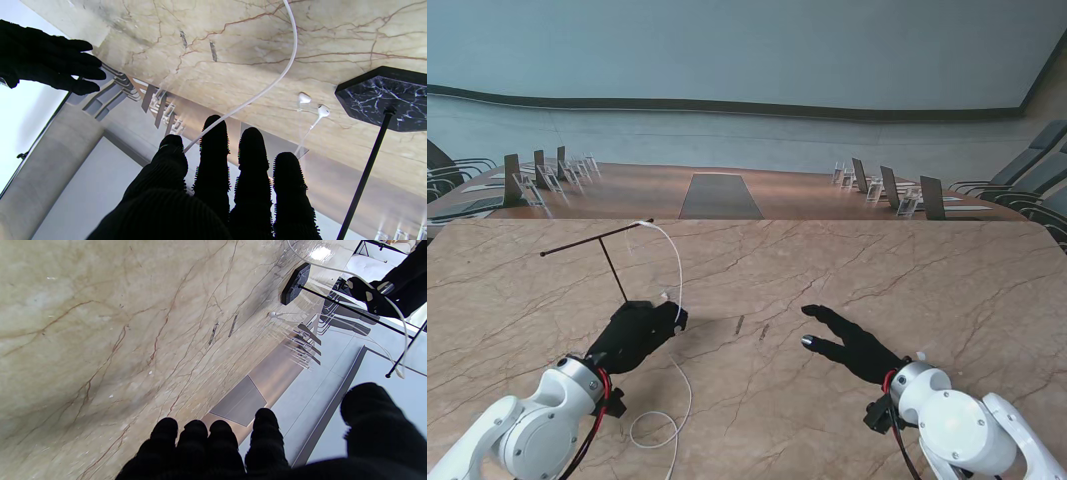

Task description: Take the wired earphone off the rack, coil the cable and place them on the table

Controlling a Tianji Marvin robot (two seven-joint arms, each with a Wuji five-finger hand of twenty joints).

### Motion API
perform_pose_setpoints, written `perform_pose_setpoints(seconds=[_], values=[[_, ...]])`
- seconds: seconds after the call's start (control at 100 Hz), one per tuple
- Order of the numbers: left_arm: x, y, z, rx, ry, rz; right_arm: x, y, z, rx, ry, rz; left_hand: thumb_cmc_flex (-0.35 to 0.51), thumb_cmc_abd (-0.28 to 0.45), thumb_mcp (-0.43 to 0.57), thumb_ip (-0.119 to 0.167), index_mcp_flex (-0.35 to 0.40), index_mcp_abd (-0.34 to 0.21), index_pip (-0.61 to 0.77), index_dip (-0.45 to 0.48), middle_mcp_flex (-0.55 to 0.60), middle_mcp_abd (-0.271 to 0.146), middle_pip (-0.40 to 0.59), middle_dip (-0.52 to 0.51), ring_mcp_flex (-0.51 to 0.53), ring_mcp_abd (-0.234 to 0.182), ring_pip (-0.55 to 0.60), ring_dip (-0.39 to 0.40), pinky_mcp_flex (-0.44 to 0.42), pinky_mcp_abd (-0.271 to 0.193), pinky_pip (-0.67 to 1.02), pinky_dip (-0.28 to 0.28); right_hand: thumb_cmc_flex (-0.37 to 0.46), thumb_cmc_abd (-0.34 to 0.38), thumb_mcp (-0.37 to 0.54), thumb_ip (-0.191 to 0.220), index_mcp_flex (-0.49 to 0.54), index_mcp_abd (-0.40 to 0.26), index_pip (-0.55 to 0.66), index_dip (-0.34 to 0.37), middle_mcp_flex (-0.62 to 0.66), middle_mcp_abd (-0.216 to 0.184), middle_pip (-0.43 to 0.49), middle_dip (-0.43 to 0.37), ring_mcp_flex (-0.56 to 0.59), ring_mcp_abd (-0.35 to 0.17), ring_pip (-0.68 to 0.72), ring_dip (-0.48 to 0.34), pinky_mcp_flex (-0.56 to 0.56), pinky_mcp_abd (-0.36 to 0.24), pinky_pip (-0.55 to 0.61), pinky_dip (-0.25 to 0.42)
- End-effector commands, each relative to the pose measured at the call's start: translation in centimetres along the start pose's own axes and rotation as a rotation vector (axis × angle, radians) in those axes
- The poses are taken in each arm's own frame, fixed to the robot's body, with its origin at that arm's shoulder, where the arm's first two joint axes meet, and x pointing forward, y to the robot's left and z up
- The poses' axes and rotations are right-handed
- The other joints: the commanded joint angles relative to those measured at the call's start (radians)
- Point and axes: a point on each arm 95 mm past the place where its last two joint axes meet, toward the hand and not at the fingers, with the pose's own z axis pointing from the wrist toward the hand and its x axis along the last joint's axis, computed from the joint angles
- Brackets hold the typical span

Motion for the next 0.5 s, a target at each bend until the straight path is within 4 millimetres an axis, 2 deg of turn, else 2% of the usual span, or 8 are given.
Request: perform_pose_setpoints(seconds=[0.0, 0.07, 0.13, 0.2, 0.28, 0.32, 0.44, 0.49], values=[[0.3, 0.6, -0.3, -0.011, 0.002, -0.006, 0.2, -0.2, 0.0, 0.004, 0.004, 0.002, 0.090, 0.023, 0.022, 0.004, 0.040, -0.061, 0.096, 0.077, 0.003, 0.004, 0.033, 0.018, -0.028, -0.005, 0.026, 0.031, -0.011, -0.021, 0.048, 0.036, 0.014, 0.056, -0.024, -0.018, -0.007, -0.009, -0.006, -0.004, -0.024, -0.001, -0.022, -0.015, -0.041, -0.004, -0.012, 0.000, -0.015, -0.032, 0.022, 0.017], [0.3, 0.7, -0.5, -0.016, -0.001, -0.004, 0.2, -0.2, 0.1, 0.004, 0.006, 0.002, 0.089, 0.026, 0.020, 0.002, 0.038, -0.063, 0.095, 0.076, 0.002, 0.006, 0.029, 0.019, -0.030, -0.005, 0.033, 0.039, -0.004, -0.019, 0.109, 0.076, 0.015, 0.055, -0.024, -0.018, -0.006, -0.009, -0.007, -0.007, -0.024, 0.002, -0.022, -0.015, -0.041, 0.002, -0.010, 0.006, -0.016, -0.028, 0.026, 0.021], [0.3, 0.9, -0.6, -0.018, -0.004, -0.004, 0.2, -0.2, 0.2, 0.004, 0.009, 0.002, 0.090, 0.020, 0.024, 0.004, 0.039, -0.059, 0.096, 0.074, 0.006, 0.009, 0.030, 0.020, -0.026, 0.006, 0.046, 0.048, 0.012, -0.024, 0.224, 0.154, 0.015, 0.053, -0.023, -0.018, -0.005, -0.009, -0.006, -0.018, -0.025, 0.008, -0.022, -0.016, -0.043, 0.015, -0.007, 0.041, -0.028, -0.021, 0.052, 0.048], [0.3, 1.1, -0.8, -0.025, -0.007, -0.003, 0.3, -0.2, 0.5, 0.004, 0.016, 0.002, 0.090, 0.026, 0.020, 0.004, 0.033, -0.061, 0.095, 0.072, 0.000, 0.009, 0.030, 0.020, -0.031, 0.008, 0.056, 0.056, 0.020, -0.036, 0.288, 0.202, 0.017, 0.048, -0.022, -0.019, -0.005, -0.006, -0.003, -0.017, -0.025, 0.016, -0.022, -0.016, -0.043, 0.028, 0.001, 0.063, -0.033, -0.014, 0.067, 0.065], [0.3, 1.4, -1.0, -0.028, -0.009, -0.002, 0.6, -0.2, 0.9, -0.008, 0.038, -0.003, 0.090, 0.024, 0.022, 0.003, 0.035, -0.059, 0.095, 0.069, 0.001, 0.011, 0.030, 0.018, -0.031, 0.014, 0.062, 0.060, 0.025, -0.033, 0.311, 0.221, 0.034, 0.030, -0.016, -0.018, -0.002, 0.008, 0.024, 0.016, -0.021, 0.045, 0.000, 0.026, -0.041, 0.061, 0.013, 0.139, -0.056, 0.013, 0.125, 0.127], [0.3, 1.5, -1.1, -0.032, -0.010, -0.001, 0.8, -0.2, 1.2, -0.017, 0.052, -0.009, 0.090, 0.024, 0.021, 0.004, 0.033, -0.061, 0.094, 0.068, 0.000, 0.010, 0.029, 0.017, -0.031, 0.013, 0.064, 0.060, 0.027, -0.035, 0.319, 0.227, 0.041, 0.024, -0.014, -0.018, -0.013, 0.014, 0.078, 0.029, -0.018, 0.063, 0.007, 0.100, -0.042, 0.084, 0.019, 0.207, -0.075, 0.037, 0.174, 0.188], [0.4, 2.0, -1.5, -0.045, -0.006, 0.002, 1.4, -0.1, 1.9, -0.017, 0.077, -0.020, 0.090, 0.024, 0.021, 0.003, 0.034, -0.060, 0.094, 0.066, 0.001, 0.009, 0.030, 0.016, -0.032, 0.012, 0.064, 0.060, 0.024, -0.034, 0.326, 0.234, 0.071, 0.013, -0.020, -0.016, -0.026, 0.038, 0.208, -0.007, 0.001, 0.131, 0.104, 0.192, -0.027, 0.153, 0.128, 0.287, -0.068, 0.094, 0.253, 0.232], [0.5, 2.2, -1.7, -0.049, -0.003, 0.003, 1.8, -0.1, 2.3, -0.018, 0.089, -0.022, 0.090, 0.023, 0.022, 0.004, 0.035, -0.059, 0.095, 0.066, 0.000, 0.011, 0.029, 0.015, -0.031, 0.012, 0.063, 0.059, 0.023, -0.035, 0.323, 0.234, 0.087, 0.007, -0.023, -0.015, -0.042, 0.053, 0.321, -0.084, 0.010, 0.162, 0.179, 0.183, -0.019, 0.181, 0.194, 0.296, -0.058, 0.121, 0.296, 0.221]])
